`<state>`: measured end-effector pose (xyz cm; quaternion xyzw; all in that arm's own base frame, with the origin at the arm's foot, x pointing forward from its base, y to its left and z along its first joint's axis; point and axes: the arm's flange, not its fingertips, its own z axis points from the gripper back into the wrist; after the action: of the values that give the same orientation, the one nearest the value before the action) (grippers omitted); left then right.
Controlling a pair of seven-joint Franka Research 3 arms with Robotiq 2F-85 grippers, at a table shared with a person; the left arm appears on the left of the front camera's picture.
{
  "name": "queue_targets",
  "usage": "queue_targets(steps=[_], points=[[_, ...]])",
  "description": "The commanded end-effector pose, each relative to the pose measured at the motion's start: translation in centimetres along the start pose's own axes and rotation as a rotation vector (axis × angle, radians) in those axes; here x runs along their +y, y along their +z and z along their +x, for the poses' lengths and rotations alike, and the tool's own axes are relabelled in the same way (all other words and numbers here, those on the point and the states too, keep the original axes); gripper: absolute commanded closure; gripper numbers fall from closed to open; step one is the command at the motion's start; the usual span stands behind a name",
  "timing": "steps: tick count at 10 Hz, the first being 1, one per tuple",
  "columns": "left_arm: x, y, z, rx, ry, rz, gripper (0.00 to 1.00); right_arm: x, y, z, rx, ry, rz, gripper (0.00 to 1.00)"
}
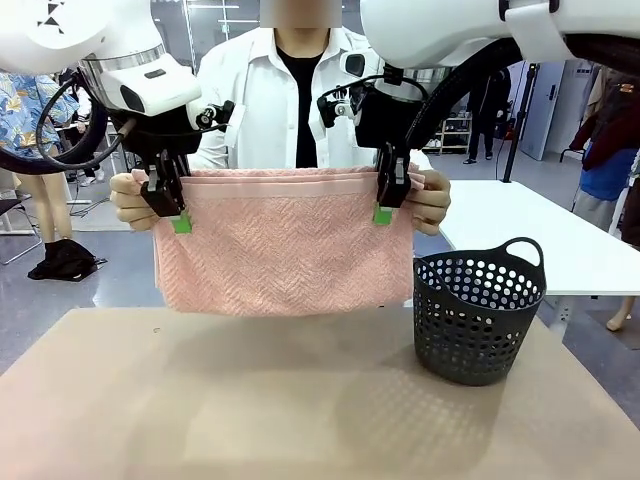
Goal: Fold the towel.
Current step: Release the end of the 100 cm Hotel Towel you were holding.
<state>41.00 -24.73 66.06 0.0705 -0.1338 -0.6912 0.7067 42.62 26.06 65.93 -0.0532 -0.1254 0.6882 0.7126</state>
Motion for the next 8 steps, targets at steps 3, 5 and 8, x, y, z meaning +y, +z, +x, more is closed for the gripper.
queue_targets(steps=[3,5,8], points=[[-0.6,1.1,0.0,-0.018,-0.003,0.068,0.00,0.2,1.6,-0.5,-0.028,-0.007,-0.036,0.42],[-0.9,2.8,0.0,-0.042,0.012,0.109,0.00,0.8,3.5,-0.6,-0.054,-0.011,-0.072,0.20],[-1.5,7.4,-2.0,-0.121,0.057,0.208,0.00,1.3,8.3,-3.2,-0.138,-0.079,-0.168,0.00]])
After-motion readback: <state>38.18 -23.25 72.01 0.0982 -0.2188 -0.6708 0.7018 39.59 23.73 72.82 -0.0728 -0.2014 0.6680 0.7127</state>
